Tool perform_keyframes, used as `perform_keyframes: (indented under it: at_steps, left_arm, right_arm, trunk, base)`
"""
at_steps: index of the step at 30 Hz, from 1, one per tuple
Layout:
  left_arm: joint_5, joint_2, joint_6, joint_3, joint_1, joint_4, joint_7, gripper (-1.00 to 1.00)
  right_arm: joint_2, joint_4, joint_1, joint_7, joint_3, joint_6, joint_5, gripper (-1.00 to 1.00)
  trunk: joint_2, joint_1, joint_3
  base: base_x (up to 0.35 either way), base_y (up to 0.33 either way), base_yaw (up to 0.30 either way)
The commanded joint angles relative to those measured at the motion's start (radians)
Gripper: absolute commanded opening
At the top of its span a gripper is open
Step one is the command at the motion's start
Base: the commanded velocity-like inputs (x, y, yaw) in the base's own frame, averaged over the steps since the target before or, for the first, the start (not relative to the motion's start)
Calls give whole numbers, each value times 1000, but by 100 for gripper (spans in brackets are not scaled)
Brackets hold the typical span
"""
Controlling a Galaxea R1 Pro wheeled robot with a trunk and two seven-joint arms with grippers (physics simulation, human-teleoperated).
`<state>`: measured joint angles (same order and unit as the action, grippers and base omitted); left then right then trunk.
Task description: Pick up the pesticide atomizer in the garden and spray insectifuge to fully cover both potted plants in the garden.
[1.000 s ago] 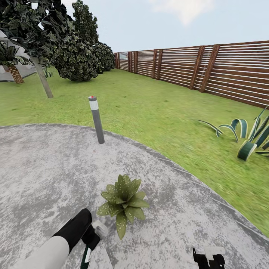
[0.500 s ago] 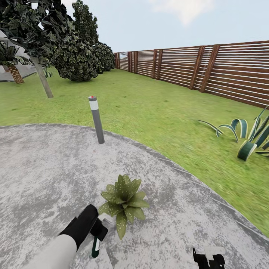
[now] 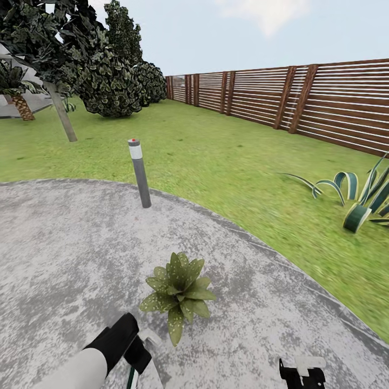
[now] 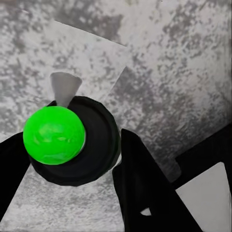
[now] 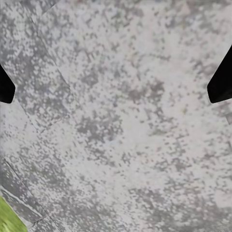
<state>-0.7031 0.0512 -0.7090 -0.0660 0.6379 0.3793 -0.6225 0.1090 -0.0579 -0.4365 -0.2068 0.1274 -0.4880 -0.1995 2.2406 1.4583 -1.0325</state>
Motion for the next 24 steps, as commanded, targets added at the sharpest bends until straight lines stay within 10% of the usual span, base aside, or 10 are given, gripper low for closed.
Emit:
perform_keyframes:
  at_steps: [1,5,11,24]
  left_arm:
    - [-13,2,2,-5,1,1,-10,-100]
    - [-10,7,-3,-77,13,-2,-48,-100]
    - [-70,8,-90,-176,86,18,-297,-100]
    - [-99,34,-264,-278,260,70,-561,-100]
  right_arm:
    - [0,1,-1,-3,8,-3,-11,100]
    - [0,1,-1,-3,9,-3,-11,100]
    - [-1,1,-1,-3,8,-3,-11,100]
    - [-3,1,-1,-2,8,-3,-11,100]
  trunk:
    - [0,0,-1]
    - [0,0,-1]
    - [0,0,-1]
    - [0,0,-1]
  base:
    - [0,0,0]
    - [0,0,0]
    - [0,0,0]
    - [0,0,0]
